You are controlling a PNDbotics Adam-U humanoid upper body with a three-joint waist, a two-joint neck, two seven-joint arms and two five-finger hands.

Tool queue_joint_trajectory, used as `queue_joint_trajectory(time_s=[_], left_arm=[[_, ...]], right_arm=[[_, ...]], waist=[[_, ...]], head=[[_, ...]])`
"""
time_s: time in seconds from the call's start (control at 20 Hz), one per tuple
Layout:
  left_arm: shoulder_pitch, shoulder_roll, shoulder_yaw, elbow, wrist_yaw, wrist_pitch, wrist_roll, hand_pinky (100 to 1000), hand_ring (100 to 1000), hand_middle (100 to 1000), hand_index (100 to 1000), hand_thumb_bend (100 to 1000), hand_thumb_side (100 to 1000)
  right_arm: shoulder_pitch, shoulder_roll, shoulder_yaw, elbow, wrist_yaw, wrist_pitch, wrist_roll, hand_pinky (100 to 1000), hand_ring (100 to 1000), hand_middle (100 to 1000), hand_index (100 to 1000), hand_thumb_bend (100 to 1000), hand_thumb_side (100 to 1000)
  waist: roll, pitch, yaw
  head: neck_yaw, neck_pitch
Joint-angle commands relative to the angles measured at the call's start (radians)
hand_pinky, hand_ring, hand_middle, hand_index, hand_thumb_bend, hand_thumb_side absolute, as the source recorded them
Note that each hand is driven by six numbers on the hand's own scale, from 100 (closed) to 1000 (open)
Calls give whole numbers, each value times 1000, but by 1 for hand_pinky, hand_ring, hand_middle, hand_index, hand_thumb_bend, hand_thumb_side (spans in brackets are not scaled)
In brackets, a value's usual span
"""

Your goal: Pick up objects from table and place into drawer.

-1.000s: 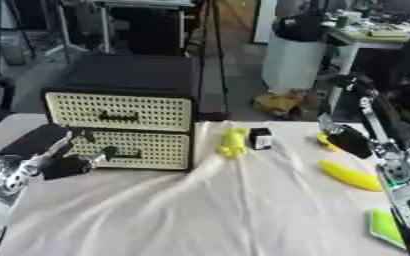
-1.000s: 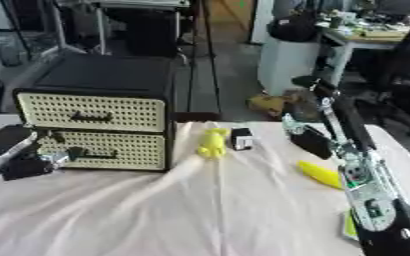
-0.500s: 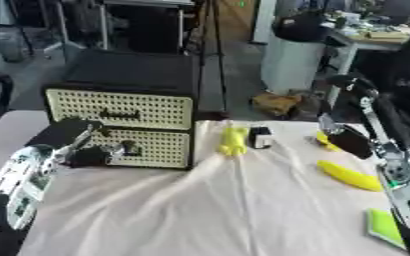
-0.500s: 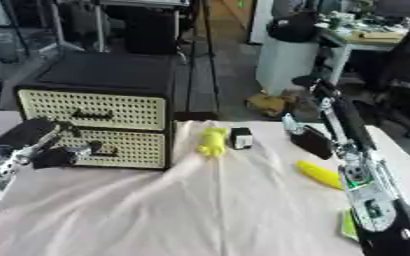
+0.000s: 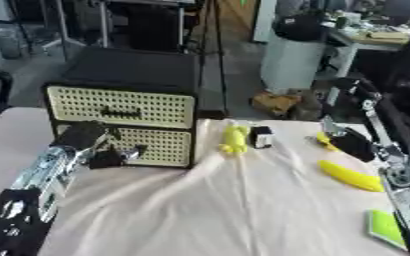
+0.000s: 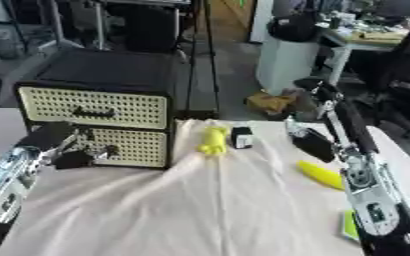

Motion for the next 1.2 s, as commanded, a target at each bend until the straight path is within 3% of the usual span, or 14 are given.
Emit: queue_joint_trajectory(time_s=[0.05,0.9,1.05,1.2], left_arm=[[-34,-2,3,18,-24,3,23,100,100,100,766,531,1000],[-57,-36,22,183,-93,27,99,100,100,100,793,537,1000],[-53,-36,19,192,-93,19,98,100,100,100,777,533,1000],[-47,-35,20,189,-90,15,83,100,100,100,687,531,1000]], right_arm=[[-24,-10,0,-9,-4,-6,1,835,855,827,877,100,533],[-27,-2,1,-9,-7,-10,5,835,856,827,878,100,533],[-26,-2,1,-9,-7,-10,5,835,856,827,878,100,533],[-26,-2,0,-8,-7,-9,5,835,856,826,878,100,533]], waist=[[1,-6,-6],[2,-1,-18],[1,-1,-17],[1,-1,-16]], head=[[7,-1],[21,-5],[22,-5],[22,-5]])
